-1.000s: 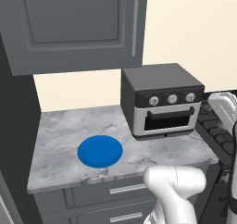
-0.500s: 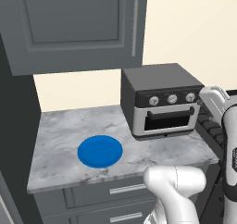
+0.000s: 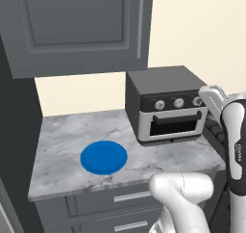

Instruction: Pull the toaster oven rack outwards. Pick up the baguette from the plate and place it on the toaster oven rack. Close the toaster oven door fully and set the temperature to the lowest setting.

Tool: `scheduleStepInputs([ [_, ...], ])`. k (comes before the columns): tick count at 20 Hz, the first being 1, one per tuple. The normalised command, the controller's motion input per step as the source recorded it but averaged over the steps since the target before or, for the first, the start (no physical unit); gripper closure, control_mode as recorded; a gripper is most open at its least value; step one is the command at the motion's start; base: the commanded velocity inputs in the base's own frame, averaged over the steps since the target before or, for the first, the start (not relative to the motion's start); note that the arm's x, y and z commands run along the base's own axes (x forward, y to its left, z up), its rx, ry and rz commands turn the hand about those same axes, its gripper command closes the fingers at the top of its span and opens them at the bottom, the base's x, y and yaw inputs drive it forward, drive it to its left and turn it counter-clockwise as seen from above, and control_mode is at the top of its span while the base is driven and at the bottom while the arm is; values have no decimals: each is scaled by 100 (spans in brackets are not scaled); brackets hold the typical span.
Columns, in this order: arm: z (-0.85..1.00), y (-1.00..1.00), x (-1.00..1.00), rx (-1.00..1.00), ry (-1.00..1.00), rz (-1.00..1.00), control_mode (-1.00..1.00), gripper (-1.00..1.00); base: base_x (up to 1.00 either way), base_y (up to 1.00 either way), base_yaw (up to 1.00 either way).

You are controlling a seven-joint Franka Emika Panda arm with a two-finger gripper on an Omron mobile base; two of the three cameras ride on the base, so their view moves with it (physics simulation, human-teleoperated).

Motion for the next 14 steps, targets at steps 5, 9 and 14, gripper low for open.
scheduleStepInputs([
  [5, -7, 0, 26, 4, -4, 5, -100, -100, 0, 0, 0],
  [9, -14, 0, 23, 5, -4, 4, -100, -100, 0, 0, 0],
  [14, -14, 0, 20, 4, -3, 4, -100, -100, 0, 0, 0],
])
